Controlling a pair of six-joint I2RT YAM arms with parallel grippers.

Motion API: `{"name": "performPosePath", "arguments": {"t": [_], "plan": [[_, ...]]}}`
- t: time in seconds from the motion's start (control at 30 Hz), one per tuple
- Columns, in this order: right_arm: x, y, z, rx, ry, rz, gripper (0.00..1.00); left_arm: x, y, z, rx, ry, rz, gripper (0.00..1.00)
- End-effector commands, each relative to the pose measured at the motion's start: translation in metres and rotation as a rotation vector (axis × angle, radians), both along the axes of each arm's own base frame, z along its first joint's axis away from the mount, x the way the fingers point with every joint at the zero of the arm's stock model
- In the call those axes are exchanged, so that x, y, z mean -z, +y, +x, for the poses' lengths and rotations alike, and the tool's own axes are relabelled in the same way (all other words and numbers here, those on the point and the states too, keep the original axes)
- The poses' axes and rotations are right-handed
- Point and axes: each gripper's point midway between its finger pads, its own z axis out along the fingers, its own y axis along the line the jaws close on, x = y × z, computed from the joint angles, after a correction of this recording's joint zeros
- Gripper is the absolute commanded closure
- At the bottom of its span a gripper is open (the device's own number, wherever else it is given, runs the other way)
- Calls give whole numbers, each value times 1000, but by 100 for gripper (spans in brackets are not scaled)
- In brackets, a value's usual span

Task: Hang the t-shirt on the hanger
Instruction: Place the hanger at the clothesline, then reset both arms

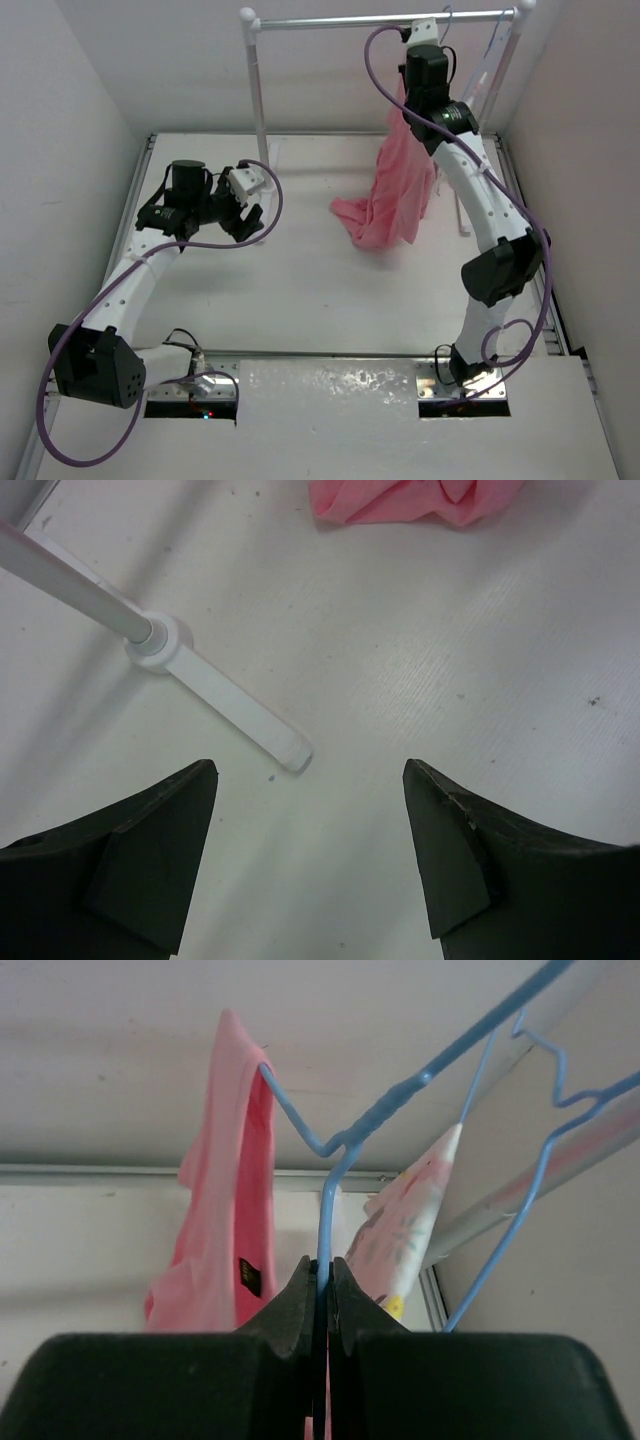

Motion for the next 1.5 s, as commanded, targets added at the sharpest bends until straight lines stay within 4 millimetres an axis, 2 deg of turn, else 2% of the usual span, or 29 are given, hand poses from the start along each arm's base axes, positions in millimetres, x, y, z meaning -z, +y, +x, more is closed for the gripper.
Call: {"name": "performPosePath", "arguments": {"t": [0.0, 0.03, 0.07, 0.1, 0.13, 0.17, 0.3, 0.33, 0.4, 0.43, 0.47, 0.5, 0.53, 0.6, 0.63, 0.67, 0.7, 0.73, 0.77, 0.8, 0.83, 0.87, 0.9, 0.93, 0.97, 1.07, 1.13, 1.23, 1.47], "plan": [[1, 11, -11, -64, -7, 43, 100, 0, 1, 0, 10, -13, -2, 28], [2, 10, -15, -68, -9, 53, 100, 0, 1, 0, 10, -14, -2, 28], [-12, 10, -28, -81, -41, 74, 96, 0, 1, 1, 10, -16, -3, 28], [1, 12, -33, -92, -25, 83, 90, 0, 1, 1, 12, -14, -5, 28], [-1, 15, -39, -114, -32, 93, 84, 0, 0, 0, 12, -13, -7, 28], [-3, 19, -53, -135, -50, 100, 69, 0, 1, 1, 10, -13, -7, 28], [-5, 24, -84, -197, -56, 120, 38, 2, 0, 1, 6, -4, -12, 27], [-6, 28, -90, -217, -55, 123, 34, 4, 1, 1, -4, 1, -10, 27], [-5, 37, -105, -274, -57, 134, 7, 5, 4, 4, -29, 2, -9, 27], [-7, 40, -110, -291, -60, 138, 2, 6, 5, 6, -41, 2, -12, 27], [-9, 44, -120, -317, -62, 142, 1, 7, 9, 8, -69, 2, -1, 27], [-2, 49, -121, -327, -44, 137, 1, 7, 11, 10, -93, 1, -1, 27], [-11, 49, -132, -340, -69, 145, 1, 9, 13, 12, -131, 18, -13, 27], [8, 61, -146, -367, -75, 176, 1, 7, 23, 22, -213, -2, -23, 27], [-1, 60, -162, -386, -128, 197, 1, 15, 33, 24, -296, 20, -28, 27], [31, 71, -167, -418, -111, 197, 1, 13, 47, 33, -358, -2, -41, 27], [48, 81, -175, -475, -96, 221, 1, 25, 56, 33, -399, 21, -48, 27], [55, 83, -185, -514, -103, 249, 1, 25, 65, 39, -448, 15, -81, 27], [98, 86, -190, -535, -33, 244, 1, 29, 91, 44, -527, 20, -98, 27], [121, 94, -198, -574, 6, 279, 1, 42, 101, 44, -564, 49, -114, 27], [134, 91, -203, -573, 14, 286, 1, 42, 114, 48, -619, 44, -148, 28], [175, 86, -209, -558, 61, 285, 1, 46, 137, 49, -692, 45, -162, 28], [195, 81, -213, -518, 74, 317, 1, 57, 144, 45, -729, 62, -169, 28], [211, 70, -215, -460, 73, 314, 1, 56, 153, 48, -753, 30, -173, 28], [246, 63, -222, -439, 100, 311, 1, 57, 161, 47, -782, 16, -169, 28], [292, 41, -236, -341, 150, 295, 1, 68, 167, 41, -809, -11, -153, 28], [311, 33, -244, -310, 164, 307, 1, 68, 165, 42, -796, -39, -163, 28], [327, 25, -254, -290, 169, 317, 1, 74, 164, 42, -794, -36, -167, 29], [352, -5, -275, -199, 155, 295, 1, 85, 165, 42, -795, -19, -158, 29]]}}
